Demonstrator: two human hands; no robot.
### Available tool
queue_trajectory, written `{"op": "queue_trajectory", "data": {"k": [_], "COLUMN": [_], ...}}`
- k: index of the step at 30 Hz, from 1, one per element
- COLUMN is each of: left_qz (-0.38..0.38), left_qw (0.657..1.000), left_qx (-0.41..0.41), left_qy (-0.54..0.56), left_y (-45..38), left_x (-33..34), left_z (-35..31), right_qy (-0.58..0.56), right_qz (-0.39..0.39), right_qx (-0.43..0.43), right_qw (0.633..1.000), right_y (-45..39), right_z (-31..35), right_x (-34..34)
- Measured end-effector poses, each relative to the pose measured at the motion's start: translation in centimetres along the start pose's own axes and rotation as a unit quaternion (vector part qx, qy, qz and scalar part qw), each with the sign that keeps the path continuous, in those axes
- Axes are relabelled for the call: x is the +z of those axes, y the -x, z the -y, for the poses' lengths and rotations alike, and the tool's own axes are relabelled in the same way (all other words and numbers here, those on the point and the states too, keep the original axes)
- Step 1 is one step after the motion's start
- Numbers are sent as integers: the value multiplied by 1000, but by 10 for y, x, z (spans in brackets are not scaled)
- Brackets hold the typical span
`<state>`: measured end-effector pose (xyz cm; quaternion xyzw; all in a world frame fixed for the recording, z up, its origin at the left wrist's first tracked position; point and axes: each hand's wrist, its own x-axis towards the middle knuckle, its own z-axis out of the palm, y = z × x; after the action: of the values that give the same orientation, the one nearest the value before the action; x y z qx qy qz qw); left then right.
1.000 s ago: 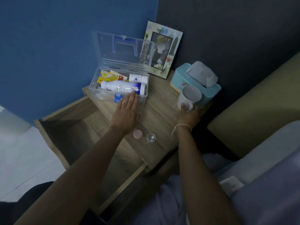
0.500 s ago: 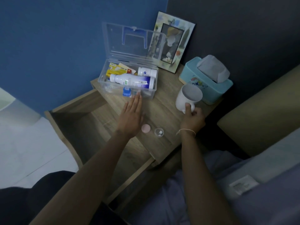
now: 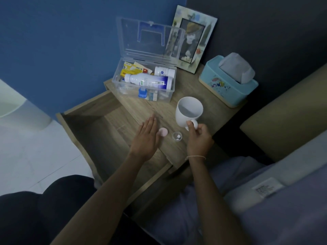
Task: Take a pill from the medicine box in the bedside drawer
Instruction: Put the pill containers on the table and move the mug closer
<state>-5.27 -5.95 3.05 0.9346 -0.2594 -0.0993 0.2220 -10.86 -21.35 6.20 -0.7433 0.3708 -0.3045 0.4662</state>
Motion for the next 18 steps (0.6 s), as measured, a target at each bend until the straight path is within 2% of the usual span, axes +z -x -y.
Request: {"op": "queue_trajectory", "data": {"k": [9,12,14,18], "left_qz": [5,16,13,-22], "left_qw": [1000,1000,1000,1000], "left_qx": [0,1,1,-5], "left_qy": [5,6,12,10], "left_y": [5,5,5,6], "left_x": [-1,-1,-4,-17], "left_z": [0,1,1,2], "right_qy": [-2,-53,-37,55], "right_qz": [34,51,55,55], "right_qx": [1,49,66,-22], "right_qw": [999,996,996,997], "right_y": [8,9,12,19], "right_z": [-7,-7,-3,7], "right_x": [0,0,-3,-10]}}
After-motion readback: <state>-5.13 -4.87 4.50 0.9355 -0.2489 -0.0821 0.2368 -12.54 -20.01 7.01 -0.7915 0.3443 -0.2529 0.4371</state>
